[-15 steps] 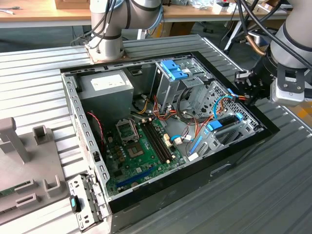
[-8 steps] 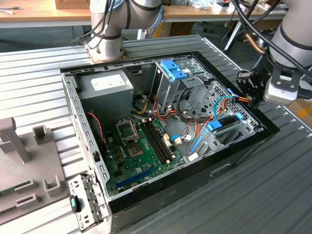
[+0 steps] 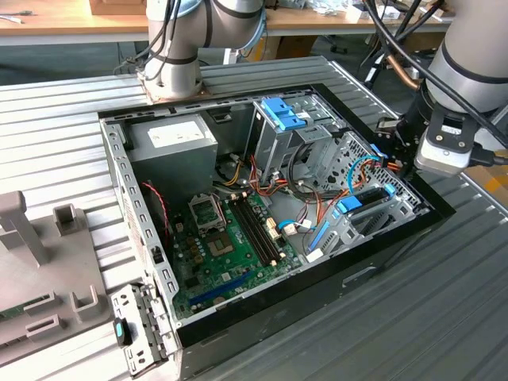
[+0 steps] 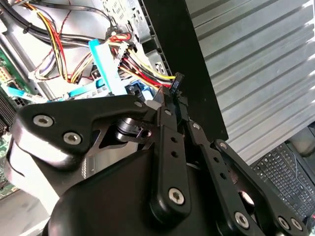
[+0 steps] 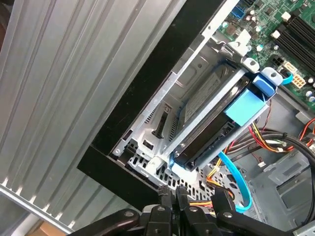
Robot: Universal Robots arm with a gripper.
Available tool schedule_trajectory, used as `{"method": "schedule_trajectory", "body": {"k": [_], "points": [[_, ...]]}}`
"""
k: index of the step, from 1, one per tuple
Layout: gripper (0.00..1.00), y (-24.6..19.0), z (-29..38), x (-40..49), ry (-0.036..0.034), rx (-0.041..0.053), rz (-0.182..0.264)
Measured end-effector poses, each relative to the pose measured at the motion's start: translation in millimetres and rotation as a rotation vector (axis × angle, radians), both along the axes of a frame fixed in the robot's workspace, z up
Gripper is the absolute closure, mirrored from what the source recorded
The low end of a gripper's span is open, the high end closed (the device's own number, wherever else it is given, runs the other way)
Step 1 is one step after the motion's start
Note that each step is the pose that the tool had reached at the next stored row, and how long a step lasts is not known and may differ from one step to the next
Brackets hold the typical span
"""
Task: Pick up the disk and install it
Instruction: 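Insert the disk into the insertion slot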
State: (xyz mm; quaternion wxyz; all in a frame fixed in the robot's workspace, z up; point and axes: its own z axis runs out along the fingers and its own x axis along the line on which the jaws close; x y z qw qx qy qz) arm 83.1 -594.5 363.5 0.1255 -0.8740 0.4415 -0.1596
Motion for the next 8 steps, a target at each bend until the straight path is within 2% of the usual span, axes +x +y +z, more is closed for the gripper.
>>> {"method": "schedule_trajectory", "body": {"k": [5,6,7,8], "points": [[0.84,-0.1,-0.5,0.0,0.0000,0.0001,-0.181],[0.84,-0.2,-0.4,-1.1,0.0004,0.0021,-0.199],[0.84,-0.1,-0.5,-2.1,0.0052,0.0189,-0.206],[0.84,-0.1,-0.4,-2.8,0.0088,0.0295,-0.212]]}}
